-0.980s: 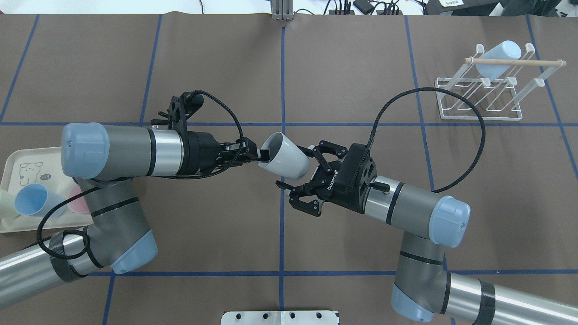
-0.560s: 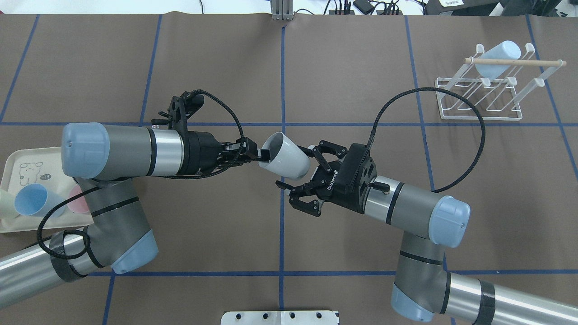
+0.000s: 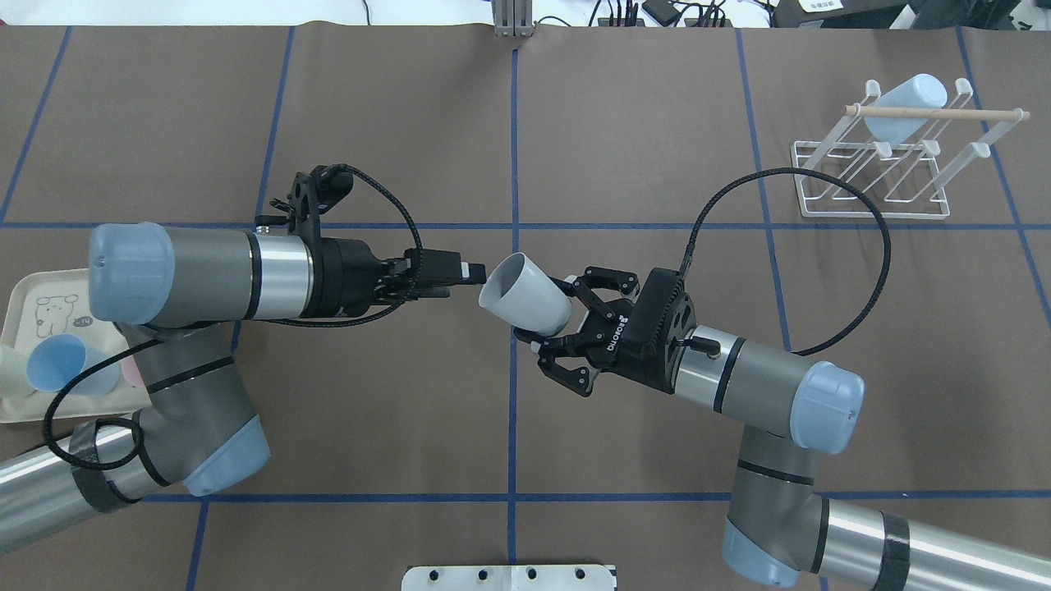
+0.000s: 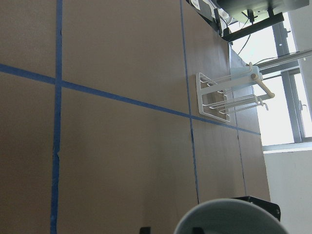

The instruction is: Transfer IKEA cup to right arm and place on rack

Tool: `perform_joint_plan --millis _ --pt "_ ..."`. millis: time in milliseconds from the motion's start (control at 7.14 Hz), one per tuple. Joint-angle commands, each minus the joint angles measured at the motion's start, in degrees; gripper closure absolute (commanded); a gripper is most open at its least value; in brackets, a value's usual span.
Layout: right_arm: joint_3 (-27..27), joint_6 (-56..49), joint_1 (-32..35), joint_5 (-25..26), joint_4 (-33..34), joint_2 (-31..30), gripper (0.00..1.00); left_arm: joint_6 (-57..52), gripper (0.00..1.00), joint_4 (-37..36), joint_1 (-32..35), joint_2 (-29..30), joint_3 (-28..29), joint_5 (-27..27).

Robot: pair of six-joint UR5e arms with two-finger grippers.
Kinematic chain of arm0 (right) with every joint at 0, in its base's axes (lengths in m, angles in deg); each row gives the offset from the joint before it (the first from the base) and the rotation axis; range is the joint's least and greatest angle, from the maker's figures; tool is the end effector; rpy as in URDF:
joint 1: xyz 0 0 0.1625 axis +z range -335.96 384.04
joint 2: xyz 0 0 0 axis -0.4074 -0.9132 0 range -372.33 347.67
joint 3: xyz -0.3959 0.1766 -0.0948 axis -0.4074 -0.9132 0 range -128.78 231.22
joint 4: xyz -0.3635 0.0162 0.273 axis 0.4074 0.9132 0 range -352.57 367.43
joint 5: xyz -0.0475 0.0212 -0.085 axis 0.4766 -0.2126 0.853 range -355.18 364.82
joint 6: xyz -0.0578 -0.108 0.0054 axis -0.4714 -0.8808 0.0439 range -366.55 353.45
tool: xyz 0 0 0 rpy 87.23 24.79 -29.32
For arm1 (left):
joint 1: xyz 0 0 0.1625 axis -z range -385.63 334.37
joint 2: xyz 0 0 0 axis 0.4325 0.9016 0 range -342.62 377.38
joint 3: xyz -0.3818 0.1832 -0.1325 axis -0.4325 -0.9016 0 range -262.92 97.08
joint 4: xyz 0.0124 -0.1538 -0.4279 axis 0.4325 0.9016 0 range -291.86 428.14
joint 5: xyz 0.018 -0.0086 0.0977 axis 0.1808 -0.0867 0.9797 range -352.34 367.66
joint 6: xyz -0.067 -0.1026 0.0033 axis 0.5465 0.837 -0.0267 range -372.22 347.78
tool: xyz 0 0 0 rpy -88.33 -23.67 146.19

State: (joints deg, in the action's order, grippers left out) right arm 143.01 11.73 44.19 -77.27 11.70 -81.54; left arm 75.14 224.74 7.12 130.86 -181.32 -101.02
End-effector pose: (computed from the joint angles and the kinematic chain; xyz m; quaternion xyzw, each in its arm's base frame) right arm -0.5520 -0.3625 0.2775 0.6091 -0.5334 -0.2038 0.5503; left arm 0.4927 -0.4286 0.2239 0.1262 0.7442 -0.0485 0.6541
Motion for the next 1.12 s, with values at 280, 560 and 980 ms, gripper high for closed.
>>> perform_joint_plan --millis 280,560,980 --pt "7.0 0.0 5.4 0.0 28.2 -0.5 1.0 -18.0 0.0 -0.5 13.5 -11.8 -0.9 -10.7" --pt "14.6 -0.2 10.1 -0.4 49.0 -0.6 1.0 -31.5 0.0 -0.5 20.4 -18.0 -0.8 -16.7" --pt "21.5 -5.6 17.4 -0.6 72.7 0.6 1.0 -47.0 0.0 -0.6 31.1 -24.1 0.0 -22.2"
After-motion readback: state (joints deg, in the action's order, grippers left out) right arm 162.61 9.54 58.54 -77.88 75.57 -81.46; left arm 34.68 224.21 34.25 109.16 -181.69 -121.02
